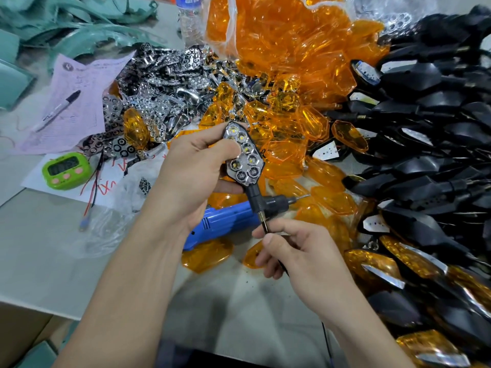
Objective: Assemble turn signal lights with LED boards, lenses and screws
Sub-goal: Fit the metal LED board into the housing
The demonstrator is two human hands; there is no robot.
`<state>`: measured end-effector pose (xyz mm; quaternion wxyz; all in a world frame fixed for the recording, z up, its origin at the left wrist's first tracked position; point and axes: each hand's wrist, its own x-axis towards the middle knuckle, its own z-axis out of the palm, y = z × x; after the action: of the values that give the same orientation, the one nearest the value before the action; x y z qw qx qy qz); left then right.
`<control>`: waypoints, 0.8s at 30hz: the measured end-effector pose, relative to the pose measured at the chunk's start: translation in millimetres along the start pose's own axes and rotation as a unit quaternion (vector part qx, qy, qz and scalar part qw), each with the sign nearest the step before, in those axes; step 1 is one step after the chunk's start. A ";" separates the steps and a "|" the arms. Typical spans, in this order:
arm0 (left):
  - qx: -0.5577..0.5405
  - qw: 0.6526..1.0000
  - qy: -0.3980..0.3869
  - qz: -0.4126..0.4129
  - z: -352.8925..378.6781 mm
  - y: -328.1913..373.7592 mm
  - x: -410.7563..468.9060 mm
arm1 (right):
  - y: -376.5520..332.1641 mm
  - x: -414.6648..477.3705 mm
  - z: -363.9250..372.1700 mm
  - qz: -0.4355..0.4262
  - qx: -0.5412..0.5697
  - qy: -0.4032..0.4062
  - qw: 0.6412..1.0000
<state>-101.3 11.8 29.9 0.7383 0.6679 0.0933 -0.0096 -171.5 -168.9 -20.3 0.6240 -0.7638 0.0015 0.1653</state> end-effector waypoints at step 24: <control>0.003 1.000 0.019 0.017 -1.1 5.3 -0.3 | -19.4 -7.9 -19.6 0.015 -0.348 -0.036 0.937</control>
<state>-101.0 13.4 35.1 0.7346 0.6714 0.0964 0.0155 -170.0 -184.8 3.5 0.3163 -0.9265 -0.0675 0.1922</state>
